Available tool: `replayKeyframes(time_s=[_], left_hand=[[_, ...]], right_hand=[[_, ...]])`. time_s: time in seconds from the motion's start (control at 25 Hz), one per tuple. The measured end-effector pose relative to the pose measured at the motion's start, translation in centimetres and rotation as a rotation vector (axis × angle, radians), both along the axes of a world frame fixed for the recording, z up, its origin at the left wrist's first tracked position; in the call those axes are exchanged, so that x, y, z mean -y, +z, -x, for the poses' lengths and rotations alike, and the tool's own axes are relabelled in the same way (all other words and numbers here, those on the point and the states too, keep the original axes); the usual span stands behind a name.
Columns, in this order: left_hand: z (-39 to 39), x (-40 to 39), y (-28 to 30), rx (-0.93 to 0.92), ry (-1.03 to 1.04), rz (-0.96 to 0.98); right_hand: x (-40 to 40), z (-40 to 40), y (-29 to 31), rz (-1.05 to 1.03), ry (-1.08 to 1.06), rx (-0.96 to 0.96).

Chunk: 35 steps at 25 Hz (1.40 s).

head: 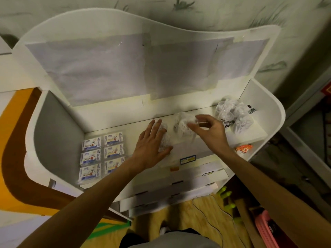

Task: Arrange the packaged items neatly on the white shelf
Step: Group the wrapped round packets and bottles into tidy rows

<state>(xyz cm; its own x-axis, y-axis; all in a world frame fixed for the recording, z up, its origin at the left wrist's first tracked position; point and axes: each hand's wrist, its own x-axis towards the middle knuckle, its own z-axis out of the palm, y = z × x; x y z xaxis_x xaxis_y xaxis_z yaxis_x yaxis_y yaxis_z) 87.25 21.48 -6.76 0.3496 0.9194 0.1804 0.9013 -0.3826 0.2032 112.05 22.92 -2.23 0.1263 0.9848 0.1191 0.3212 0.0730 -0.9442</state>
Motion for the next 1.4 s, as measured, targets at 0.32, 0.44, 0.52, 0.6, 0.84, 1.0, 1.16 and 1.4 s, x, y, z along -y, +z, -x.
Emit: replayKeyframes(time_s=[0.32, 0.44, 0.52, 0.6, 0.84, 1.0, 1.16, 1.4], left_hand=[[0.2, 0.1, 0.3, 0.004, -0.014, 0.008], [0.2, 0.2, 0.3, 0.017, -0.018, 0.010], [0.2, 0.2, 0.3, 0.021, -0.013, 0.007], [0.1, 0.3, 0.2, 0.037, -0.012, 0.008], [-0.6, 0.6, 0.4, 0.079, 0.027, 0.039], [-0.4, 1.8, 0.3, 0.153, 0.002, -0.099], [0.0, 3.8, -0.9, 0.354, 0.020, -0.104], [-0.1, 3.8, -2.0, 0.507, 0.052, -0.015]], right_hand=[[1.7, 0.9, -5.2, 0.020, 0.037, 0.188], [1.7, -0.2, -4.7, 0.019, 0.131, 0.277], [1.8, -0.6, -4.2, 0.011, 0.178, 0.426], [1.8, -0.4, -3.8, 0.029, 0.157, 0.507], [1.1, 1.0, -2.9, 0.204, 0.111, 0.563], [0.9, -0.1, -2.1, 0.233, 0.250, 0.237], [0.5, -0.8, -2.3, 0.228, 0.235, 0.266], [0.3, 0.1, -2.9, 0.268, 0.138, 0.339]])
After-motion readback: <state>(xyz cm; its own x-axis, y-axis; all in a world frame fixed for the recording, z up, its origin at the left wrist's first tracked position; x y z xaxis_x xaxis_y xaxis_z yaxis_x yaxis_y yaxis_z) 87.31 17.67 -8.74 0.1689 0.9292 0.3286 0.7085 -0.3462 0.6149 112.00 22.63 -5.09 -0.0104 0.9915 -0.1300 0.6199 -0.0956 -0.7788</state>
